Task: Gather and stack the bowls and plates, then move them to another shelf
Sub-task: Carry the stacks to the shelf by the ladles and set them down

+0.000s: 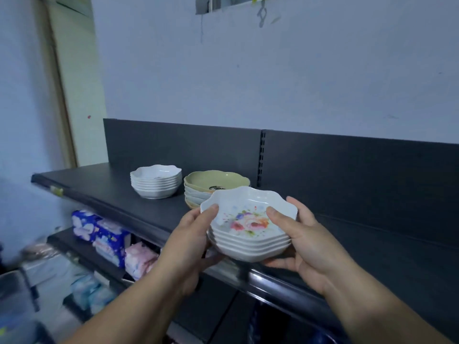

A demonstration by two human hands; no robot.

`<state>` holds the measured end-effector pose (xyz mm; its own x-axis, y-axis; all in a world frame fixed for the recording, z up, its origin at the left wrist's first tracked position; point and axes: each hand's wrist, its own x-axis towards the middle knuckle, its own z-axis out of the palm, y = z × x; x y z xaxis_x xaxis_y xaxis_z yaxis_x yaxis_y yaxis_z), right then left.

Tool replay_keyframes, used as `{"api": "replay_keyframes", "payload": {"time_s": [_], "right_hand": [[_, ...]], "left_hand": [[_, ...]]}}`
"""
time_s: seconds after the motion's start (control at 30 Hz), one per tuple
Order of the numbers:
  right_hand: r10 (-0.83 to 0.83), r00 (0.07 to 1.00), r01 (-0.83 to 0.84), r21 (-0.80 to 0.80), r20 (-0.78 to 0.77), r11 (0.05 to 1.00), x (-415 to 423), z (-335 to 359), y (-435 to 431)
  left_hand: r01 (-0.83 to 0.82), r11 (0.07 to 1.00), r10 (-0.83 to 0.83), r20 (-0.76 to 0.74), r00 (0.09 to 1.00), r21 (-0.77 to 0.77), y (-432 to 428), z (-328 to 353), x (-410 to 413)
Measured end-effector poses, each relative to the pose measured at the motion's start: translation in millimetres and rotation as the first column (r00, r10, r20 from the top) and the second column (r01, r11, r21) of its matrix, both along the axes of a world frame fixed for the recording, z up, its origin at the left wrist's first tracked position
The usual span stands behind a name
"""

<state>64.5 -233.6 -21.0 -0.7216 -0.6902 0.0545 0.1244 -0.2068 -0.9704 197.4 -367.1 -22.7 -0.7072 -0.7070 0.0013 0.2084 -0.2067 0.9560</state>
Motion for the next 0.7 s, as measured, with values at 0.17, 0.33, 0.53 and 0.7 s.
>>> {"api": "replay_keyframes", "payload": {"time_s": [0.17,0.33,0.53,0.7], "right_hand": [[0.159,0.987,-0.159,0.005,-0.032,0.987,48.8,0.0,-31.9],[0.311,0.946,-0.311,0.016,-0.092,0.95,112.4,-7.4,-73.6],[0.495,0.857,-0.496,0.032,-0.14,0.868,224.6,-18.2,-129.5],[0.644,0.745,-0.639,0.088,-0.173,0.764,343.8,-23.6,-164.8]], "left_hand": [[-0.207,0.978,0.207,0.019,0.978,-0.028,-13.6,-4.3,64.1],[-0.378,0.92,0.38,-0.003,0.925,-0.101,-21.5,-4.6,141.6],[-0.591,0.795,0.595,-0.017,0.803,-0.137,-32.2,-12.5,262.9],[-0.727,0.66,0.743,0.023,0.669,-0.192,-32.5,-22.1,385.2]]}}
